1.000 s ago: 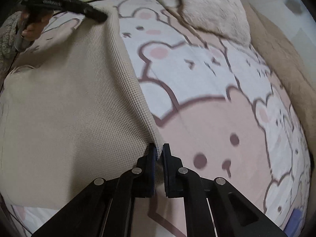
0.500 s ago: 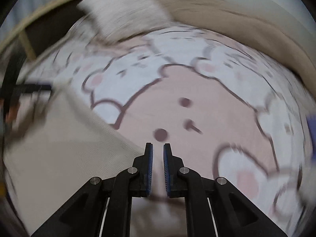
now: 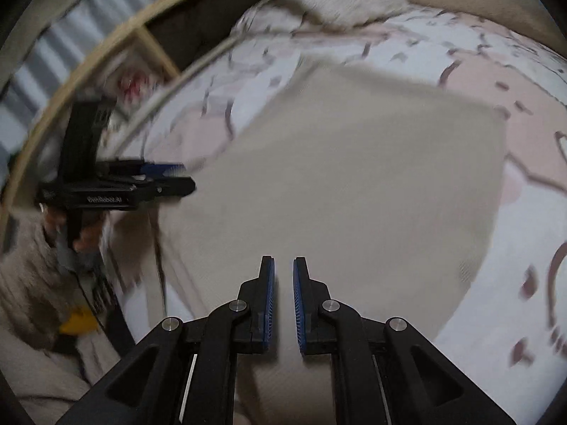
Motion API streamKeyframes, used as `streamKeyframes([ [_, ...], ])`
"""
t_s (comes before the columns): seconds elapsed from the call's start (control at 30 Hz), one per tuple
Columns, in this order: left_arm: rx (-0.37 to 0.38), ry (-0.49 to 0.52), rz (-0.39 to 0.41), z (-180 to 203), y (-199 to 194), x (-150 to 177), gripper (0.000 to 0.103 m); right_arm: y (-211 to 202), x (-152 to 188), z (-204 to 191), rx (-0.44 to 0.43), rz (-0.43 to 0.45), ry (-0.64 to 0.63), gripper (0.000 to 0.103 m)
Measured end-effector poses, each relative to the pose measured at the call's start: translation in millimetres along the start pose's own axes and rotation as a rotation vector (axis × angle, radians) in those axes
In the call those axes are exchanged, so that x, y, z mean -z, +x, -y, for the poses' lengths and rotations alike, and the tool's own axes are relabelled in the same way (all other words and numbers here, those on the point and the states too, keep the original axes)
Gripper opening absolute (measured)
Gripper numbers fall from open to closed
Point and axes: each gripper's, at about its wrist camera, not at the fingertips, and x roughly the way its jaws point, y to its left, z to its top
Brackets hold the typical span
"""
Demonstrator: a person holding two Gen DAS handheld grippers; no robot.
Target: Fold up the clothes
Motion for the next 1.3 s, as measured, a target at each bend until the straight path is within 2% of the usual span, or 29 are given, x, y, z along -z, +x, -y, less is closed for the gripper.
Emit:
streamKeyframes([
  [0.07, 0.014, -0.022, 0.002, 0, 2, 15, 0.057, 4, 20, -1, 0.069, -0.005, -0.038, 0.008],
  [0.17, 0.048, -0.033, 0.018, 5, -2, 32, 0.057, -9, 44, 10, 0.133, 0.053, -0.062, 0.008],
  [0.3, 0.049, -0.006, 0.035, 12, -7, 41, 0.057, -32, 59, 20, 0.210, 0.087, 0.015, 0.009],
  [0.43, 0.041, -0.040, 0.086, 7, -25, 38, 0.057, -76, 69, 18, 0.188, 0.241, 0.176, 0.009],
  [0.53, 0.007, -0.054, 0.179, 7, -49, 35, 0.057, -86, 75, -4, 0.170, 0.321, 0.181, 0.009],
  [0.63, 0.030, -0.068, 0.223, 13, -57, 28, 0.057, -65, 61, -29, 0.157, 0.317, 0.117, 0.009],
  [0.7, -0.016, -0.048, 0.194, 20, -44, 27, 0.057, -45, 56, -32, 0.158, 0.295, 0.133, 0.009],
  [0.77, -0.116, -0.002, 0.139, 20, -17, 31, 0.058, -29, 59, -32, 0.160, 0.278, 0.147, 0.009],
  [0.8, -0.128, 0.003, 0.124, 16, -9, 35, 0.064, -23, 64, -30, 0.161, 0.272, 0.151, 0.008],
  [0.83, -0.124, 0.001, 0.115, 11, -4, 38, 0.064, -17, 70, -28, 0.161, 0.267, 0.155, 0.008],
  [0.93, -0.085, -0.002, 0.173, 8, -18, 42, 0.064, -38, 79, -29, 0.168, 0.298, 0.170, 0.009],
  [1.0, -0.116, 0.099, 0.244, 23, -37, 47, 0.062, -58, 84, -33, 0.178, 0.335, 0.158, 0.009],
  [1.03, -0.146, 0.174, 0.273, 34, -45, 52, 0.062, -66, 87, -35, 0.193, 0.351, 0.143, 0.014],
  [1.1, -0.212, 0.334, 0.316, 56, -55, 66, 0.062, -79, 94, -36, 0.235, 0.363, 0.138, 0.039],
  [1.13, -0.250, 0.424, 0.323, 68, -56, 76, 0.062, -85, 98, -35, 0.255, 0.368, 0.143, 0.078],
  [1.17, -0.289, 0.513, 0.330, 79, -57, 86, 0.062, -90, 101, -35, 0.269, 0.384, 0.149, 0.090],
  [1.23, -0.372, 0.706, 0.334, 101, -55, 107, 0.062, -97, 108, -34, 0.295, 0.409, 0.154, 0.090],
  [1.3, -0.417, 0.831, 0.320, 112, -47, 121, 0.062, -99, 112, -32, 0.324, 0.396, 0.162, 0.090],
])
